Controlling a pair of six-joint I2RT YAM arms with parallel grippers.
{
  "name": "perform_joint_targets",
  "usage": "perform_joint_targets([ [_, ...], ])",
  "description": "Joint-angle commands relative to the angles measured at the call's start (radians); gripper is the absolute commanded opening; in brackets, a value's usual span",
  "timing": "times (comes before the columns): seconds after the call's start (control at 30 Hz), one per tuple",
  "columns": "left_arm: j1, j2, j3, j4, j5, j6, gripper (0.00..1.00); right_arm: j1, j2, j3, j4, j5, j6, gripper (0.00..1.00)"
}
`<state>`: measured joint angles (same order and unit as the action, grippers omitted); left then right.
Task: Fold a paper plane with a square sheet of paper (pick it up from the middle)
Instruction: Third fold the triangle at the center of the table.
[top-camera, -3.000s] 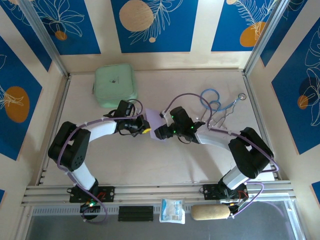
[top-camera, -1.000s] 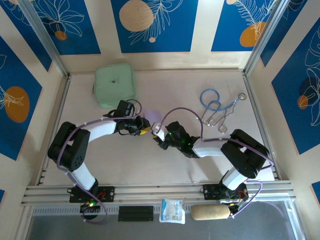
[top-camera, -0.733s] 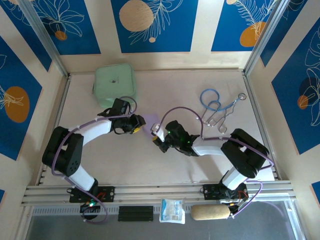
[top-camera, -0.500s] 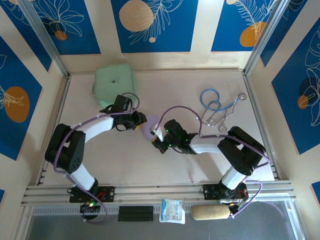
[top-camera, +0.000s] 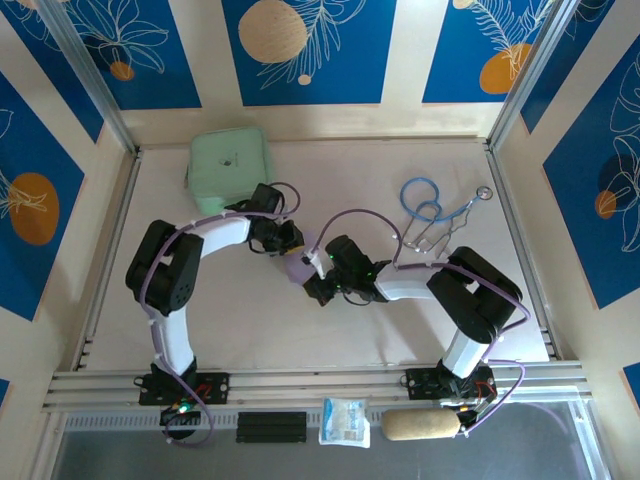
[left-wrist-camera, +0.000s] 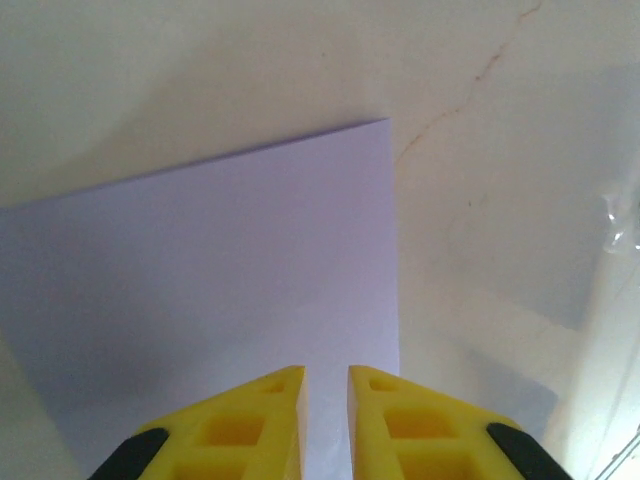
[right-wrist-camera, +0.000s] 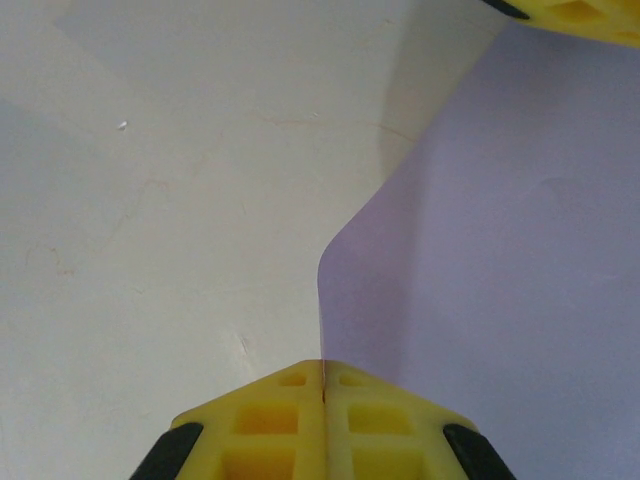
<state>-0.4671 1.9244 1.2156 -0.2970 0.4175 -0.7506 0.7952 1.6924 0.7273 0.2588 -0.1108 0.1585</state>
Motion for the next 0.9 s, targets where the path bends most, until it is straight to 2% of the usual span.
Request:
perform_joint_targets([
  [0.0, -0.01, 0.047, 0.049, -0.065, 0.004, 0.048, 0.17, -0.015, 0.012, 0.022, -0.016, -0.052, 0.057, 0.0],
  [0.37, -0.024, 0.122, 0.113, -0.128, -0.007, 0.092, 0.15, -0.062, 0.021, 0.047, -0.018, -0.073, 0.145, 0.0],
  [0.87, -0.034, 0.173, 0.143, -0.176, -0.011, 0.131, 0.1, -0.077, 0.07, 0.118, -0.143, 0.127, 0.245, 0.0],
])
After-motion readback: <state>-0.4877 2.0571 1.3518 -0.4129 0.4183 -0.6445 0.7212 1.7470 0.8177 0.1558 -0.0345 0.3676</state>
